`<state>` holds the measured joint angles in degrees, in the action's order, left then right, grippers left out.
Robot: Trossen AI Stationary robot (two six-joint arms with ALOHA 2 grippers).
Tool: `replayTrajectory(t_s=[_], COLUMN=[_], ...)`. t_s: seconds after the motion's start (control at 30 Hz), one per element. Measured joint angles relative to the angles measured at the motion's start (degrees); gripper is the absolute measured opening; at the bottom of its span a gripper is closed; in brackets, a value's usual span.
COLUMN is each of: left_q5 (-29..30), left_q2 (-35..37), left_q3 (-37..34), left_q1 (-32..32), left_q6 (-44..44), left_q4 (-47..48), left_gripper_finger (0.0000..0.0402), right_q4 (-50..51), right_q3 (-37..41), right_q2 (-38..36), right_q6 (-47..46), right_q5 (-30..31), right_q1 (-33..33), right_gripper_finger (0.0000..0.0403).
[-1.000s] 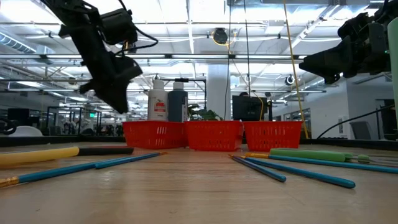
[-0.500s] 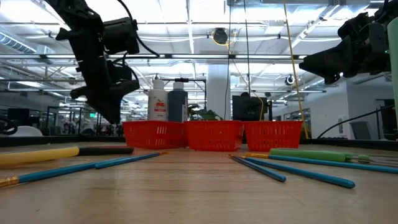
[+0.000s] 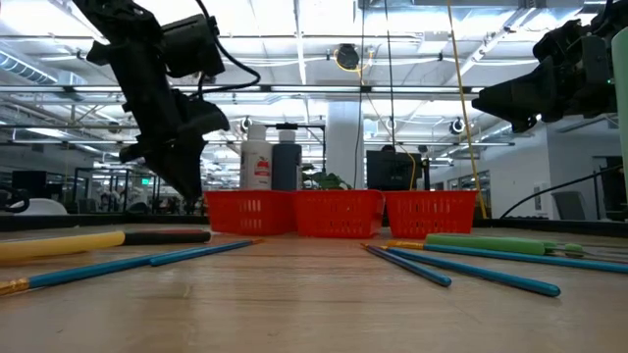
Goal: Pick & Place Paint Supplies
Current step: Adjust the left red bin on the table, then put the red paint bottle into the left red bin
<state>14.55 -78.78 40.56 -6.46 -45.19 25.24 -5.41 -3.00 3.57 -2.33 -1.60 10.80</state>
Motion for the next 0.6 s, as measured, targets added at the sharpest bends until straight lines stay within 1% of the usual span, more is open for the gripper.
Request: replayTrajectory(t_s=[0.13, 0.43, 0.6], left_q5=[-1.2, -1.2, -1.2], left_q2=[0.0, 0.0, 0.0], left_q3=[0.0, 0.0, 0.0], left_q1=[1.7, 5.4, 6.8], left_q6=[-0.4, -0.5, 1.2], left_q4=[-1.7, -6.5, -8.5], left_gripper_finger=[0.0076, 0.0076, 0.0076], right_q4=[0.0, 0.0, 0.0], right_q3=[0.0, 0.0, 0.0], right_q2=[0.0, 0.0, 0.0], right_q6=[0.0, 0.0, 0.0], right_q5=[0.0, 0.0, 0.0], right_q1=[0.0, 0.0, 0.0], right_gripper_finger=[0.0142, 0.0142, 0.0142])
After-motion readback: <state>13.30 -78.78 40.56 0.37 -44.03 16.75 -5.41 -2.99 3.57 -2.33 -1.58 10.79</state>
